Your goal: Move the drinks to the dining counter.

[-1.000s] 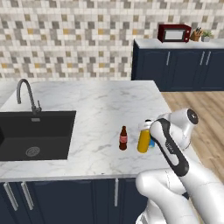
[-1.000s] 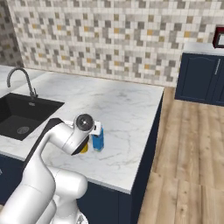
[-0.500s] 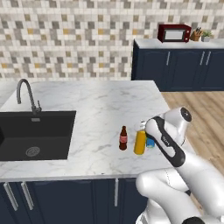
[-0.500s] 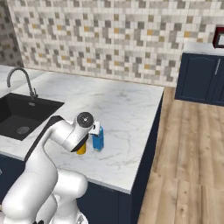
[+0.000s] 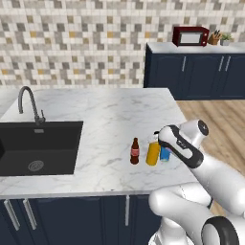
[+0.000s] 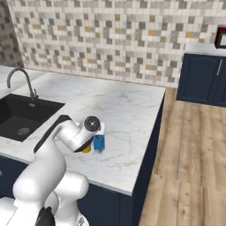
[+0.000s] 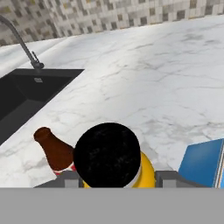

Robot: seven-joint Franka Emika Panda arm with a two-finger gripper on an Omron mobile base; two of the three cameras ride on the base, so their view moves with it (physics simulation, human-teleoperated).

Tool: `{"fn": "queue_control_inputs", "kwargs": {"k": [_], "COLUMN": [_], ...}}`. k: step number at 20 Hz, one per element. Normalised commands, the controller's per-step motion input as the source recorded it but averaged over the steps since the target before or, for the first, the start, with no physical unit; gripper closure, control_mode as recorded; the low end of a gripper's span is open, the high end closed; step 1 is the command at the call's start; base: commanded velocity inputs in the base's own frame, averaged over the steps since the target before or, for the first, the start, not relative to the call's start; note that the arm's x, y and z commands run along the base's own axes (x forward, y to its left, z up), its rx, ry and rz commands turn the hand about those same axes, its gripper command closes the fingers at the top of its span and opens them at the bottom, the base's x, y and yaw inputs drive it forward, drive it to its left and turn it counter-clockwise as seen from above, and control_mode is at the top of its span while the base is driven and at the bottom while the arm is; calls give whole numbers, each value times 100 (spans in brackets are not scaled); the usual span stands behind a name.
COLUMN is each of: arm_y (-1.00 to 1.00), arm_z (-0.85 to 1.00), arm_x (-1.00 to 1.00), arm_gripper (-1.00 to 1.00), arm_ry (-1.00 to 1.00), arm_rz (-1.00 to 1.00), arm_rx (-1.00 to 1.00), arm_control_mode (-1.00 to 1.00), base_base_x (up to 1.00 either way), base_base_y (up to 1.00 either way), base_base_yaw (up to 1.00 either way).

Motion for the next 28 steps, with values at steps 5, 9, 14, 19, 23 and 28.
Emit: {"fn": "queue_control_inputs", "kwargs": {"k": [5, 9, 14, 19, 23, 28], "arm_y": [6, 16, 3, 2, 22, 37], "arm_z": [-59, -66, -71, -70, -53, -33], "arm_x": [9, 11, 0, 0, -11, -54], "arm_gripper": [100, 100, 100, 100, -100, -100], "arm_ry": [-9, -6, -5, -4, -3, -8], "arm_rz": [0, 0, -1, -2, -1, 0], "arm_rx": [0, 0, 0, 0, 0, 0], "arm_control_mode": [-100, -100, -100, -100, -100, -100], "base_base_x": [0, 0, 0, 0, 0, 0], "base_base_y": [0, 0, 0, 0, 0, 0], "base_base_yaw": [0, 0, 0, 0, 0, 0]}}
